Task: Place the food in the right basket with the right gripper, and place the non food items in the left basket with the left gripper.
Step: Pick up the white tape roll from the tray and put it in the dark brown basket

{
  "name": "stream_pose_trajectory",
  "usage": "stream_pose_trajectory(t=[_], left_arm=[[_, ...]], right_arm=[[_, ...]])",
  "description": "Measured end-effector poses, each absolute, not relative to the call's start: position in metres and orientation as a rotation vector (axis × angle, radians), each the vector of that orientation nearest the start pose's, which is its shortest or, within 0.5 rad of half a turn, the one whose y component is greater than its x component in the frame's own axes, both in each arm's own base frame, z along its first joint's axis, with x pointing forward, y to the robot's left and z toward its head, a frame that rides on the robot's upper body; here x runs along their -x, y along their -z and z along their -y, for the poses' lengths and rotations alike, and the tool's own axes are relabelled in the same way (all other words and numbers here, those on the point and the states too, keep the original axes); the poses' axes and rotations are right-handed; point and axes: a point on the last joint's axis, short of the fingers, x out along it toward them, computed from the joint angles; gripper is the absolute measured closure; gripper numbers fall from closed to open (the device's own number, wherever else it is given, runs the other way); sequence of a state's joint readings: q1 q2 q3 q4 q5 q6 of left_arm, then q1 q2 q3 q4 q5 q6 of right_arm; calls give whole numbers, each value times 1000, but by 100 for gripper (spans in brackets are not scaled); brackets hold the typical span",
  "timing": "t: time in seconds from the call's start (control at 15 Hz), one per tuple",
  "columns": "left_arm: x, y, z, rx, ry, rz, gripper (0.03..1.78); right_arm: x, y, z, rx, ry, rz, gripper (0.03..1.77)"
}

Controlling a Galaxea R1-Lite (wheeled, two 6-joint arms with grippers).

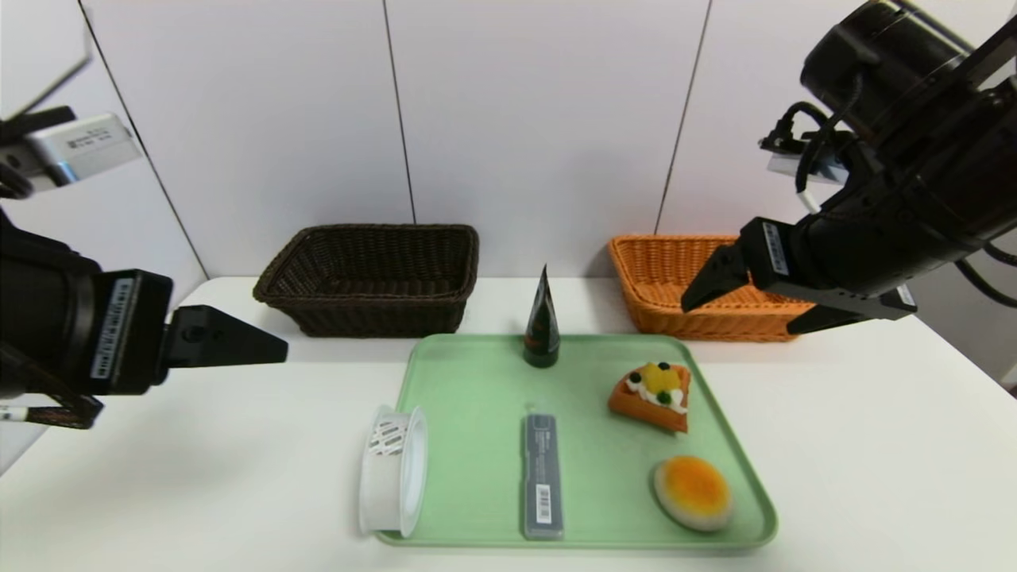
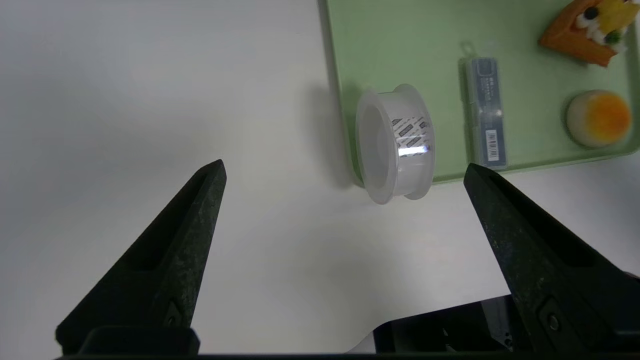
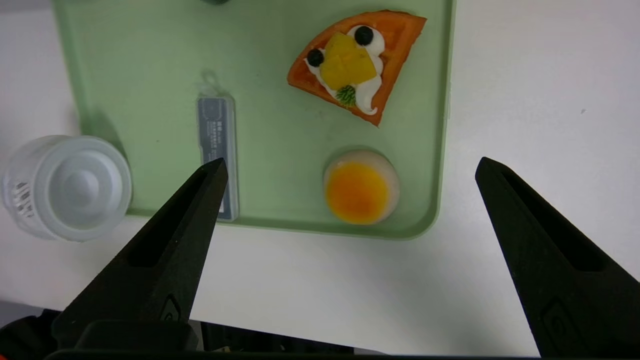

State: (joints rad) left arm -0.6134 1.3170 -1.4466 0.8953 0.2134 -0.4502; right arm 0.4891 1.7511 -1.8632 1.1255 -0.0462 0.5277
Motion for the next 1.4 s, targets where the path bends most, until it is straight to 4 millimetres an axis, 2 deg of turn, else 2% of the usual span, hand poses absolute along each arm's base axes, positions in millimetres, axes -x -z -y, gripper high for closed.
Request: stream_pose_trajectory(t=[0.33,0.53,0.73,1.0,1.4], left_arm=[[-156,-299,113,88,150,-867,12],[-163,-294,134,108,173,-903,12],[-167,-288,159,99,210,-945,12],[-178,-266,186,29,201,-1028,12],[-194,-237,206,-42,111,-1155,12]], right_arm=[[-244,-285,-144,-185,-52,-1091,9],[-247,-279,-150,-189,-36,-1112,9],[-251,-274,-151,-186,-26,-1124,9],[-254,-272,-151,-192,-14,-1132,9],[-255,-271,-150,-193,-9,-1133,9]])
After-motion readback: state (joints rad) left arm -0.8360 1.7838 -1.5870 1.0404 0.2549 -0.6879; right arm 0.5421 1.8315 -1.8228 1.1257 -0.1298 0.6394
